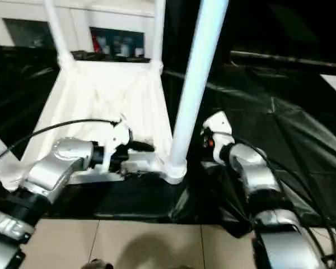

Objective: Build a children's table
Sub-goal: Rotate table base

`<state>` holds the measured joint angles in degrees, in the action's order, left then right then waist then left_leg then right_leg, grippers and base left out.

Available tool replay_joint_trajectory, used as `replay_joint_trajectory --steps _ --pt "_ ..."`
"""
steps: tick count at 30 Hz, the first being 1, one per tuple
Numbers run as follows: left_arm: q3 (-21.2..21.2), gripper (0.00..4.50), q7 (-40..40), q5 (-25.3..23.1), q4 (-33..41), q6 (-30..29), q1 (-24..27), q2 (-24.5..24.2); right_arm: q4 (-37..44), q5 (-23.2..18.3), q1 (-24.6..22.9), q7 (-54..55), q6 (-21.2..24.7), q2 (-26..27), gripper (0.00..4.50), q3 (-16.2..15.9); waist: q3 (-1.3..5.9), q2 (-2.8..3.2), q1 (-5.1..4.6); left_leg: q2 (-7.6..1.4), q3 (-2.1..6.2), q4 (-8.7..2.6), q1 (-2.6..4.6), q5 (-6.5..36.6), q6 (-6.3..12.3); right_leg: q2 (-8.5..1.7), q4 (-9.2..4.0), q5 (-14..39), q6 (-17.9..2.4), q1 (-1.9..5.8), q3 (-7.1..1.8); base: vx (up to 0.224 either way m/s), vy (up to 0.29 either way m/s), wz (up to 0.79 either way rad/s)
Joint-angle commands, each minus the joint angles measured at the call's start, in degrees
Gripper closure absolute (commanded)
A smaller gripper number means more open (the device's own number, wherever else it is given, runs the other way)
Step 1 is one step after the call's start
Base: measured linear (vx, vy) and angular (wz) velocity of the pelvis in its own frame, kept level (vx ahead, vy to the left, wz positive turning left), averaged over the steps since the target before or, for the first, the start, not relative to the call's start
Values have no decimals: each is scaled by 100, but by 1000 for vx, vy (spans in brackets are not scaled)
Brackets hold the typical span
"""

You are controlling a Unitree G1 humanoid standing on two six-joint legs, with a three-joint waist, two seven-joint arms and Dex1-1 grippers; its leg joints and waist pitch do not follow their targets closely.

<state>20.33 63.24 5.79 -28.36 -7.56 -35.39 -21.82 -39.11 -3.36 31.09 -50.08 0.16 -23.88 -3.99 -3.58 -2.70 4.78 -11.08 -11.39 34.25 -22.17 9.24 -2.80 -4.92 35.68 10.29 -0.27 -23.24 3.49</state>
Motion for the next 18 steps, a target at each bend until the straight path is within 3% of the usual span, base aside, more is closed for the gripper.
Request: replay_joint_trajectory --steps 1,3,5,6,8,11,12,13,18 --pt "84 67 -56 -234 -353 172 -226 33 585 -44 -155 -477 285 -323 123 -77 418 61 -3 -218 112 -431 140 1549 65 -290 -450 1109 -1106 271 -256 0 0 0" --pt "107 84 34 -244 -402 138 -270 34 804 -81 -246 -615 405 -430 123 -101 420 81 26 -227 115 -426 152 1509 56 -313 -437 1015 -1199 272 -253 0 0 0" --pt "124 87 98 -247 -417 115 -288 31 921 -101 -295 -688 469 -486 123 -113 429 59 31 -238 110 -417 154 1496 74 -324 -425 921 -1301 270 -249 0 0 0" --pt "200 110 303 -245 -459 10 -351 7 1280 -120 -441 -871 680 -676 123 -180 425 130 50 -236 116 -414 160 1514 73 -334 -425 929 -1337 269 -250 0 0 0" --pt "246 121 392 -243 -493 -34 -384 2 1352 -97 -467 -919 726 -746 123 -203 417 99 35 -235 111 -423 162 1564 67 -313 -445 940 -1340 277 -244 0 0 0" --pt "342 141 635 -322 -724 -7 -460 42 1537 -91 -551 -1019 873 -912 123 -229 411 145 45 -223 107 -412 165 1615 82 -328 -465 1141 -1343 283 -243 0 0 0" --pt "369 154 685 -330 -724 -63 -444 39 1544 -83 -561 -1034 882 -939 123 -231 414 124 40 -221 104 -406 159 1614 94 -336 -474 1224 -1328 289 -244 0 0 0" --pt "382 164 710 -352 -739 -75 -438 49 1559 -73 -571 -1050 899 -968 123 -226 416 155 45 -230 109 -403 159 1570 101 -350 -478 1239 -1343 283 -248 0 0 0" --pt "386 206 678 -429 -756 -248 -486 115 1636 -58 -651 -1108 1003 -1092 123 -217 422 158 43 -226 112 -397 145 1478 146 -341 -474 1132 -1394 299 -231 0 0 0"
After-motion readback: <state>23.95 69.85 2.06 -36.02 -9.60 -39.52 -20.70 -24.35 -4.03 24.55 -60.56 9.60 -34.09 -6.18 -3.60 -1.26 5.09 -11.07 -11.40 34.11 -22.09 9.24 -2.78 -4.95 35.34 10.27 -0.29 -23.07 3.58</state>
